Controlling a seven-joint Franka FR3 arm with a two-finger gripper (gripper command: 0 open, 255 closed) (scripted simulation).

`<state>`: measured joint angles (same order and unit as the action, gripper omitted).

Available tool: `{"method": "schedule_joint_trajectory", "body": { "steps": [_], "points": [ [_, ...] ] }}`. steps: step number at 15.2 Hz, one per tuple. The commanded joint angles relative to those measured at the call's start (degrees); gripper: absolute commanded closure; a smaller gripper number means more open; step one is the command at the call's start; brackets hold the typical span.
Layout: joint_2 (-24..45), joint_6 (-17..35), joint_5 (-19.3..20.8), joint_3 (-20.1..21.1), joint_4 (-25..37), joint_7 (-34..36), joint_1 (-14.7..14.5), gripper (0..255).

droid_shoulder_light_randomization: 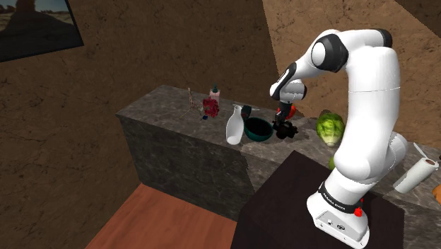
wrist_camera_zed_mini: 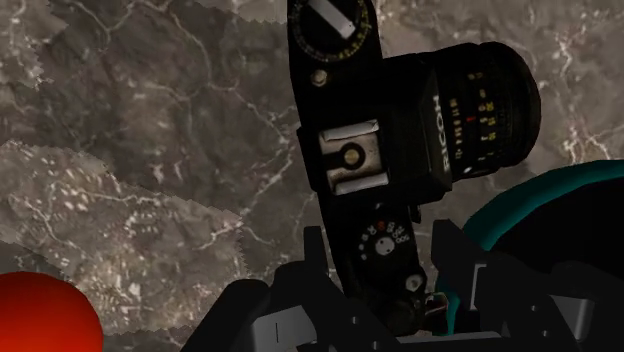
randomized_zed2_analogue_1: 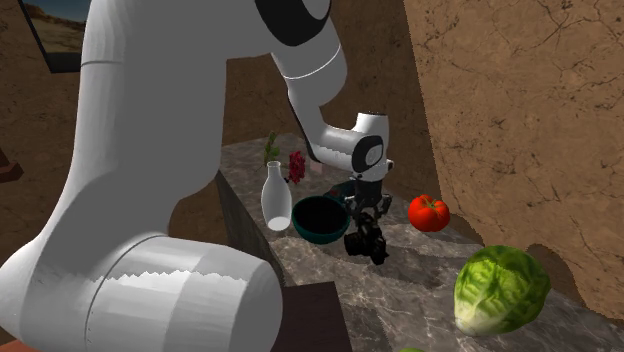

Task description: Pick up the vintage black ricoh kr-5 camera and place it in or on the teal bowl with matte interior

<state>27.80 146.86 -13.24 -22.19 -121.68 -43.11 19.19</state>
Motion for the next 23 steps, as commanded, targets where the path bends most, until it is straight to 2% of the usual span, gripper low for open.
{"method": "schedule_joint_trajectory", "body": {
  "steps": [1, 23],
  "points": [
    [-1.5, -1.1, 0.79, -0.68, -0.35, 0.37, -0.45, 255],
    [-14.22, -14.42, 8.81, -5.27, 1.27, 5.25, -4.03, 255]
  ]
}}
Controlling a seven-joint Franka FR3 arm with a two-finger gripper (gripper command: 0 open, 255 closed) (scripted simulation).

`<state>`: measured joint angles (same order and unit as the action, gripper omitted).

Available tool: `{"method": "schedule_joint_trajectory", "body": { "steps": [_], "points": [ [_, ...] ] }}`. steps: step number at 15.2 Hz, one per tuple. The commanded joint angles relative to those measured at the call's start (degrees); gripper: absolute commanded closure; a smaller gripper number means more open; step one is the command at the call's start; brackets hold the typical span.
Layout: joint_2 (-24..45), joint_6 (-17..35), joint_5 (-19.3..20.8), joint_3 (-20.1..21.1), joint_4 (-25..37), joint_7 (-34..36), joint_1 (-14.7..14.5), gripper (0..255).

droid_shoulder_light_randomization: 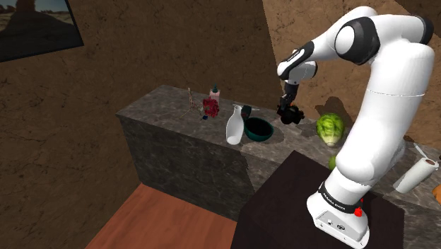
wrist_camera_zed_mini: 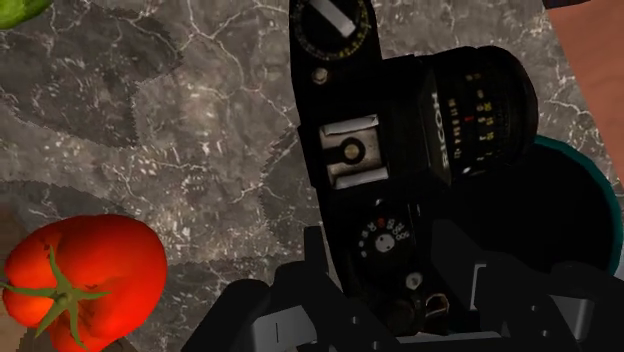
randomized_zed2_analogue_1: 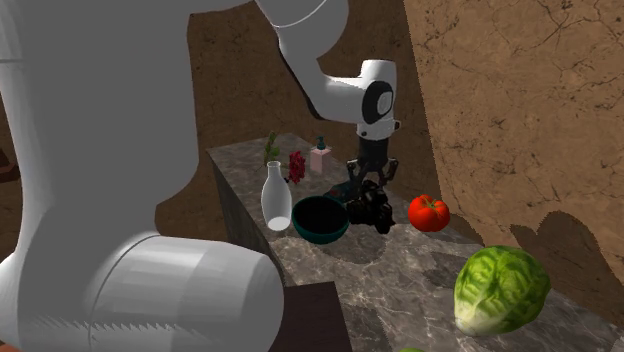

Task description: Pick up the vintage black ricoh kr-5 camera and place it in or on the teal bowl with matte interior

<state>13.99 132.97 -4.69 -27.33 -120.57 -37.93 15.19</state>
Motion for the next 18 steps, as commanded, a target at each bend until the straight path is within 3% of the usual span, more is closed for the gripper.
{"method": "schedule_joint_trajectory", "body": {
  "steps": [1, 12, 18],
  "points": [
    [-0.14, -1.02, 0.26, 0.34, 0.88, 1.34, -0.79, 255],
    [6.44, -8.2, -0.96, 5.4, 14.02, 14.0, -8.15, 255],
    [8.96, -4.43, -2.12, 5.95, 12.63, 13.4, -7.73, 255]
  ]
}}
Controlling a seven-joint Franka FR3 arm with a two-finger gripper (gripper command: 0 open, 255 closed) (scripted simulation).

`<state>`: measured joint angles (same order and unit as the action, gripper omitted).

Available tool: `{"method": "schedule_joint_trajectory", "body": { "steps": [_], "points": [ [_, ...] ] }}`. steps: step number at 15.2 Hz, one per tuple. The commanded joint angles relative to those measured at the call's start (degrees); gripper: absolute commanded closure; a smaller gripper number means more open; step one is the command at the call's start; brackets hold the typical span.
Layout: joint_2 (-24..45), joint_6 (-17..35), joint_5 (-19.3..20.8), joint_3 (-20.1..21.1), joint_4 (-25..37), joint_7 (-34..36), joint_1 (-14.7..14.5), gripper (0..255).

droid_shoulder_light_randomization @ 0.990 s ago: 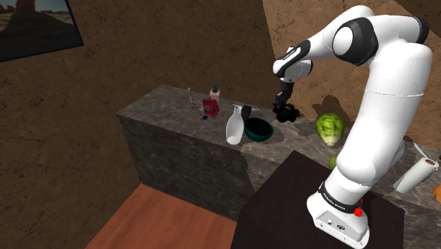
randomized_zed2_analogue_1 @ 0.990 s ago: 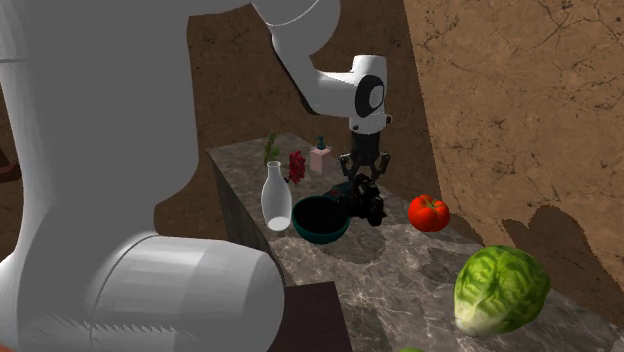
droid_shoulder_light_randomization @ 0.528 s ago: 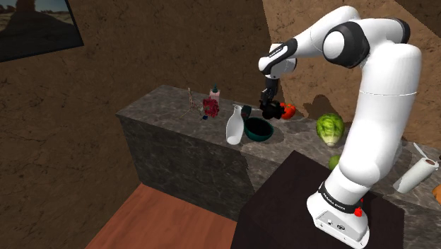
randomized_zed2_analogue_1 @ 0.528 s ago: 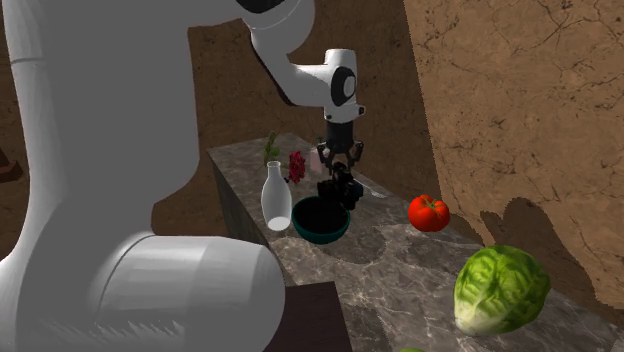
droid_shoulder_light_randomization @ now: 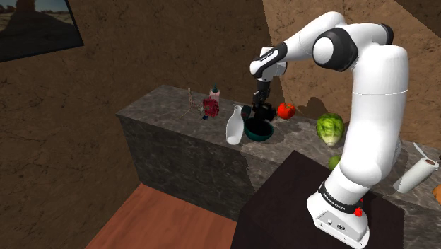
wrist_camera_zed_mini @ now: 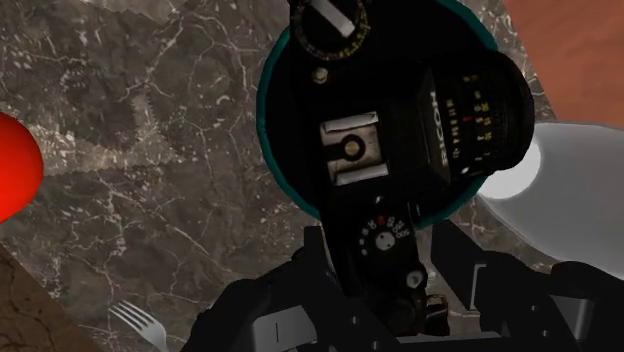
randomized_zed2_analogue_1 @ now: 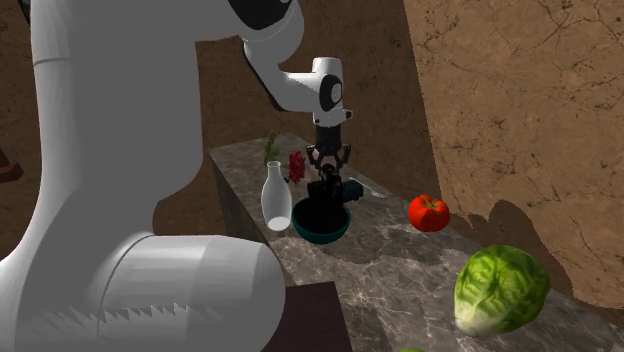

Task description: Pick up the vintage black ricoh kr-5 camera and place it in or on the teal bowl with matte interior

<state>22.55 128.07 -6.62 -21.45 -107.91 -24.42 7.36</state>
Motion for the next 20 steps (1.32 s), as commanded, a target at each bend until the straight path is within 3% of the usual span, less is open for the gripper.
{"method": "schedule_joint_trajectory", "body": {
  "steps": [1, 11, 19, 20],
  "points": [
    [0.86, 1.07, -0.39, 0.19, -0.21, -0.22, 0.18, 255],
    [5.88, 7.04, -2.61, 1.53, -1.38, -1.4, 1.19, 255],
    [5.89, 7.04, -2.62, 1.51, -1.38, -1.41, 1.18, 255],
    [5.68, 7.09, -2.58, 1.46, -1.63, -1.48, 1.2, 0]
  ]
}}
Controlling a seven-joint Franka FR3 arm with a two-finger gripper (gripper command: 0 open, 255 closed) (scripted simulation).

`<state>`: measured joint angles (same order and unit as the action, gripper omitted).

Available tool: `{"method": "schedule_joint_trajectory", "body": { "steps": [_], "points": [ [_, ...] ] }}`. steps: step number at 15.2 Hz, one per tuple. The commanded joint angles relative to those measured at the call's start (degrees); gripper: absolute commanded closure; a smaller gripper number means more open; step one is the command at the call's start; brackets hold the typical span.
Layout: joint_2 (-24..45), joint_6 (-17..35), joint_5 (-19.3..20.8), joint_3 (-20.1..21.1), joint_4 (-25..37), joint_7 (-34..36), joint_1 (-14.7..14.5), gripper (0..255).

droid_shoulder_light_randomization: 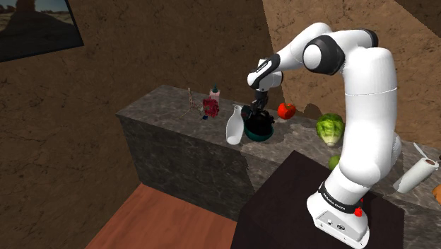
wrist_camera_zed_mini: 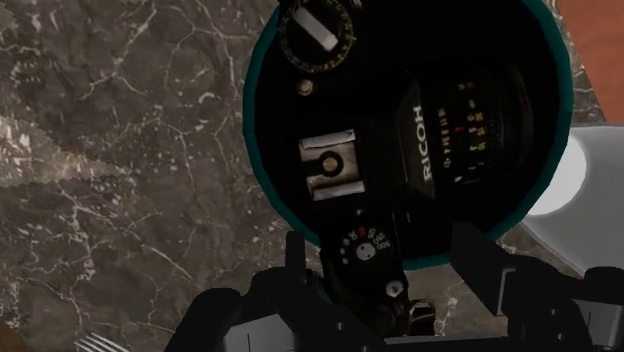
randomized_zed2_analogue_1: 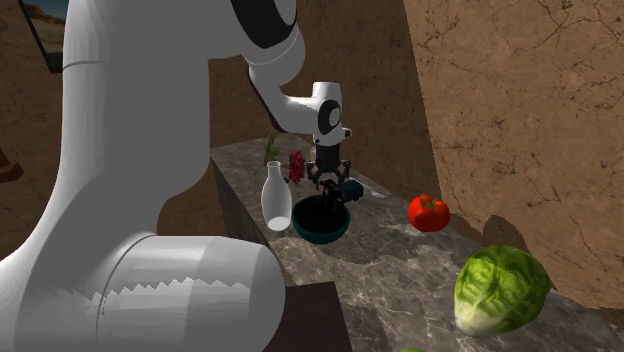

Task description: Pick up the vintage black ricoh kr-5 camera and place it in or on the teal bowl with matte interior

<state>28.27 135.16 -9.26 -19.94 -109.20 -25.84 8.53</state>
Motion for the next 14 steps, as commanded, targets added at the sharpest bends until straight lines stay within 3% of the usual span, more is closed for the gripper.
{"method": "schedule_joint_trajectory", "body": {
  "steps": [1, 5, 9, 14],
  "points": [
    [0.2, -0.05, 0.0, 0.02, -0.06, 0.0, 0.02, 0],
    [0.16, -0.05, 0.02, 0.0, -0.1, 0.02, 0.01, 0],
    [-4.44, -5.66, 2.07, -1.23, 1.11, 1.33, -1.12, 0],
    [-4.44, -5.66, 2.07, -1.21, 1.11, 1.33, -1.11, 0]
  ]
}}
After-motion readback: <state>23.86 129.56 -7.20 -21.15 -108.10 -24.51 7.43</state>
